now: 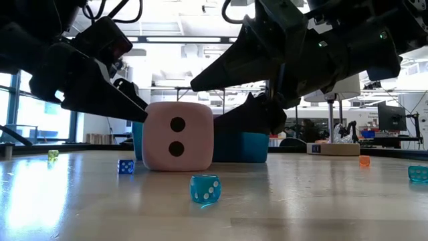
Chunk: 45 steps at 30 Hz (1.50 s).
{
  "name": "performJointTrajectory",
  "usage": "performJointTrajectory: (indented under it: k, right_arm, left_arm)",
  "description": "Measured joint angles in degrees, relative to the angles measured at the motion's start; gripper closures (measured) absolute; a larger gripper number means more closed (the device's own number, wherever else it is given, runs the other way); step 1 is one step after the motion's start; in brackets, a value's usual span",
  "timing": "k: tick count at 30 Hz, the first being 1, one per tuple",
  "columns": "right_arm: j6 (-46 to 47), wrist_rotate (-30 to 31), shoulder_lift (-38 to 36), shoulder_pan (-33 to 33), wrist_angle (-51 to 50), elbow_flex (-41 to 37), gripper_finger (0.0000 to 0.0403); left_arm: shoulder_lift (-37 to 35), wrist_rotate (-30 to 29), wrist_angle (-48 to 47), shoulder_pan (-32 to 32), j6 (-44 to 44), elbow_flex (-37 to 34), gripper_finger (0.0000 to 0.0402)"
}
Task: Pick & Place Dice
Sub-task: Put the pink die into the blue bin
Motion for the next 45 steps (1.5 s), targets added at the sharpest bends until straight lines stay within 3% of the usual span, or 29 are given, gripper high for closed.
performJointTrajectory:
  k: [22,36,45]
  right_arm:
    - [0.39,0.22,0.00,0.09,-0.70,0.11,0.0003]
    - [0.32,-0.98,0.00,0.75,-1.13,0.11,0.0003]
    - [0.08,-0.07,0.00,0.79,-1.25,0.13,0.0003]
  left_arm:
    - [-0.17,-6.21,1.15,-4.58,0.44,0.00,0.0002]
    - [-0.19,-20.34,0.73,-5.18,3.24,0.00,0.0002]
    - [-0.19,-19.96,0.74,-7.71,2.98,0.00,0.0002]
